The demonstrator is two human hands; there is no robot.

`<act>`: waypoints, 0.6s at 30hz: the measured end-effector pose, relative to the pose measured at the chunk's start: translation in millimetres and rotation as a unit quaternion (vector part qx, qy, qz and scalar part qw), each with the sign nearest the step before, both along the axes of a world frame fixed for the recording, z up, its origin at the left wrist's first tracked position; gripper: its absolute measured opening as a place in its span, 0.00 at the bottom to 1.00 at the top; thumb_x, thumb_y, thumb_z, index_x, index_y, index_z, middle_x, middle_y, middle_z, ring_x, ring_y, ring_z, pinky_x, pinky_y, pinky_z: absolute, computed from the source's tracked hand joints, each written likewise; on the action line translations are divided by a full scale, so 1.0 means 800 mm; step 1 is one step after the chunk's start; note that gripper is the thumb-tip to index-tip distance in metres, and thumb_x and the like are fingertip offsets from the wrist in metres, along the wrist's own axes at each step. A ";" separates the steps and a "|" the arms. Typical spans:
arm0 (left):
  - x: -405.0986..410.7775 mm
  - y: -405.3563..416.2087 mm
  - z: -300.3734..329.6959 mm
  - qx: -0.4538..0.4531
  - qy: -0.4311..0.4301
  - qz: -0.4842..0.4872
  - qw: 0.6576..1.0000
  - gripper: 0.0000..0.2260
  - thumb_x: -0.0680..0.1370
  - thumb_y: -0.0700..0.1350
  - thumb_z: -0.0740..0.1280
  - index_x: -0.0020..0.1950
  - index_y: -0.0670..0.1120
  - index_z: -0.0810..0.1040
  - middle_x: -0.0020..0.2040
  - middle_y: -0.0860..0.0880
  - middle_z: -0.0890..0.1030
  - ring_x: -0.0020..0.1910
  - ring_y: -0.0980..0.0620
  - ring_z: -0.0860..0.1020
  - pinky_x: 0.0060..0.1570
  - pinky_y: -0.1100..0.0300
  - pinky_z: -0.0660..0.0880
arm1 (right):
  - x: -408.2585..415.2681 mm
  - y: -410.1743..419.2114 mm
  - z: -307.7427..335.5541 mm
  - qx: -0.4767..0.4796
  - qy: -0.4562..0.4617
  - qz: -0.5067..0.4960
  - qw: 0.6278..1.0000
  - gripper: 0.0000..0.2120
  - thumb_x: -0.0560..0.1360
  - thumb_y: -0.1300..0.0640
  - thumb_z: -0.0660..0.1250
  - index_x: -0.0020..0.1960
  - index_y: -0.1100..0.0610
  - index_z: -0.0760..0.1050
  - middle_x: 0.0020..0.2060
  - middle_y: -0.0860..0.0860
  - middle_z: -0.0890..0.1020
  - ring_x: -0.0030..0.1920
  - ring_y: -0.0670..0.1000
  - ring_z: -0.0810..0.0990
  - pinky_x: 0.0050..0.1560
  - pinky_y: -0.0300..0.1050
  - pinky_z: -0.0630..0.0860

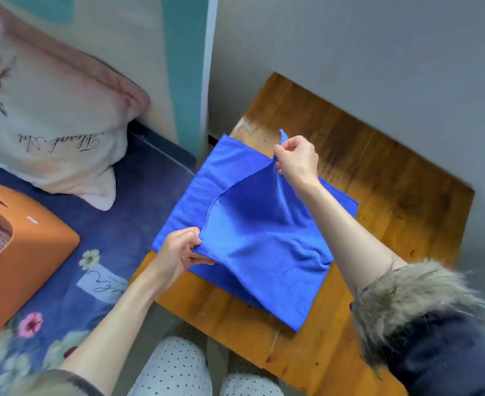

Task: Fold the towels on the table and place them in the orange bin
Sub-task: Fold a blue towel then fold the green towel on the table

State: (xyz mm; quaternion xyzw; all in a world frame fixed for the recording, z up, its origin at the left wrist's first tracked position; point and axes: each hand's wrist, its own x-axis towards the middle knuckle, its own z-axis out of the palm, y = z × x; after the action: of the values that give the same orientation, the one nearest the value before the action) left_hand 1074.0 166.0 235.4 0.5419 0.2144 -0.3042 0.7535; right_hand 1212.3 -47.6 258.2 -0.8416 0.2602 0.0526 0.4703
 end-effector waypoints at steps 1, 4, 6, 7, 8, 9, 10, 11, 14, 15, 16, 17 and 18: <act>0.002 0.012 -0.005 0.009 0.004 0.017 1.000 0.11 0.65 0.39 0.60 0.25 0.48 0.61 0.27 0.51 0.59 0.22 0.53 0.67 0.31 0.57 0.76 | 0.008 0.014 -0.001 -0.001 0.006 0.010 1.000 0.05 0.71 0.58 0.61 0.37 0.52 0.70 0.42 0.54 0.82 0.47 0.57 0.81 0.51 0.54 0.79; 0.009 0.041 -0.024 0.065 0.019 0.049 0.997 0.11 0.67 0.38 0.61 0.29 0.46 0.59 0.28 0.50 0.59 0.22 0.52 0.70 0.33 0.55 0.76 | 0.030 0.049 -0.016 0.007 0.031 0.024 0.999 0.05 0.72 0.59 0.60 0.37 0.54 0.70 0.37 0.53 0.80 0.42 0.55 0.81 0.51 0.54 0.79; 0.014 0.054 -0.042 0.135 0.035 0.044 0.989 0.12 0.73 0.36 0.61 0.31 0.43 0.63 0.25 0.51 0.67 0.25 0.48 0.78 0.38 0.53 0.76 | 0.039 0.068 -0.028 0.025 0.051 0.036 0.998 0.06 0.72 0.62 0.59 0.36 0.55 0.68 0.32 0.52 0.78 0.36 0.52 0.79 0.49 0.52 0.79; 0.016 0.059 -0.050 0.172 0.041 0.035 0.984 0.11 0.76 0.36 0.60 0.33 0.42 0.68 0.26 0.50 0.74 0.29 0.48 0.80 0.40 0.54 0.76 | 0.043 0.075 -0.035 0.034 0.059 0.045 0.997 0.07 0.72 0.63 0.58 0.36 0.55 0.68 0.32 0.52 0.77 0.35 0.52 0.78 0.48 0.51 0.79; 0.018 0.064 -0.060 0.209 0.049 0.023 0.976 0.10 0.77 0.36 0.59 0.36 0.41 0.72 0.31 0.48 0.79 0.32 0.50 0.82 0.40 0.57 0.76 | 0.046 0.081 -0.043 0.038 0.068 0.055 0.995 0.08 0.72 0.63 0.58 0.35 0.55 0.69 0.32 0.52 0.78 0.35 0.52 0.78 0.47 0.50 0.79; 0.018 0.069 -0.070 0.243 0.054 0.009 0.969 0.09 0.78 0.38 0.59 0.39 0.41 0.75 0.36 0.46 0.81 0.34 0.51 0.82 0.41 0.59 0.76 | 0.049 0.084 -0.050 0.024 0.078 0.066 0.994 0.07 0.72 0.63 0.57 0.37 0.56 0.71 0.33 0.52 0.78 0.38 0.54 0.78 0.45 0.50 0.78; 0.019 0.073 -0.079 0.276 0.053 -0.006 0.960 0.08 0.78 0.39 0.60 0.41 0.41 0.77 0.39 0.45 0.82 0.37 0.52 0.82 0.41 0.59 0.76 | 0.051 0.084 -0.058 -0.018 0.088 0.084 0.992 0.07 0.72 0.62 0.57 0.40 0.57 0.72 0.36 0.53 0.79 0.41 0.56 0.78 0.44 0.49 0.76; 0.019 0.077 -0.088 0.307 0.048 -0.025 0.950 0.08 0.78 0.41 0.61 0.43 0.42 0.78 0.41 0.45 0.82 0.40 0.52 0.81 0.43 0.57 0.77 | 0.050 0.082 -0.066 -0.076 0.096 0.109 0.986 0.07 0.73 0.62 0.56 0.43 0.58 0.73 0.38 0.54 0.79 0.43 0.58 0.76 0.42 0.48 0.73; 0.022 0.082 -0.106 0.355 0.041 -0.070 0.931 0.07 0.77 0.43 0.63 0.43 0.44 0.79 0.41 0.46 0.83 0.46 0.48 0.80 0.51 0.51 0.76 | 0.036 0.061 -0.091 -0.204 0.105 0.200 0.952 0.14 0.77 0.60 0.56 0.59 0.62 0.73 0.57 0.59 0.76 0.58 0.60 0.73 0.51 0.47 0.69; 0.024 0.082 -0.110 0.362 0.040 -0.080 0.928 0.07 0.77 0.44 0.63 0.42 0.45 0.78 0.41 0.46 0.82 0.46 0.47 0.80 0.51 0.51 0.76 | 0.028 0.051 -0.100 -0.222 0.125 0.236 0.938 0.17 0.78 0.58 0.56 0.65 0.61 0.69 0.65 0.59 0.71 0.65 0.59 0.68 0.58 0.48 0.68; 0.025 0.081 -0.114 0.369 0.040 -0.092 0.924 0.07 0.77 0.44 0.62 0.40 0.47 0.78 0.41 0.46 0.82 0.46 0.47 0.80 0.51 0.52 0.76 | 0.019 0.040 -0.111 -0.232 0.151 0.272 0.921 0.20 0.79 0.56 0.56 0.70 0.59 0.65 0.70 0.58 0.65 0.70 0.58 0.62 0.64 0.51 0.64; 0.027 0.080 -0.116 0.378 0.038 -0.104 0.919 0.07 0.77 0.44 0.62 0.40 0.47 0.77 0.41 0.45 0.82 0.46 0.46 0.80 0.50 0.53 0.75 | 0.008 0.029 -0.119 -0.239 0.171 0.305 0.906 0.23 0.80 0.54 0.57 0.73 0.58 0.60 0.74 0.57 0.58 0.74 0.57 0.56 0.69 0.53 0.60; 0.030 0.079 -0.118 0.386 0.038 -0.115 0.914 0.08 0.78 0.44 0.62 0.40 0.47 0.76 0.41 0.45 0.82 0.46 0.46 0.79 0.50 0.53 0.74 | -0.001 0.020 -0.128 -0.245 0.181 0.331 0.893 0.25 0.80 0.53 0.57 0.75 0.56 0.56 0.76 0.56 0.53 0.76 0.56 0.50 0.72 0.53 0.56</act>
State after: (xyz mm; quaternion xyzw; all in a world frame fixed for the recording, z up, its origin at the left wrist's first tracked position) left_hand 1097.6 229.4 141.3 0.7996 0.2802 -0.3028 0.4364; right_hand 1211.2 -32.0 156.1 -0.9437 0.0516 0.2908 0.1490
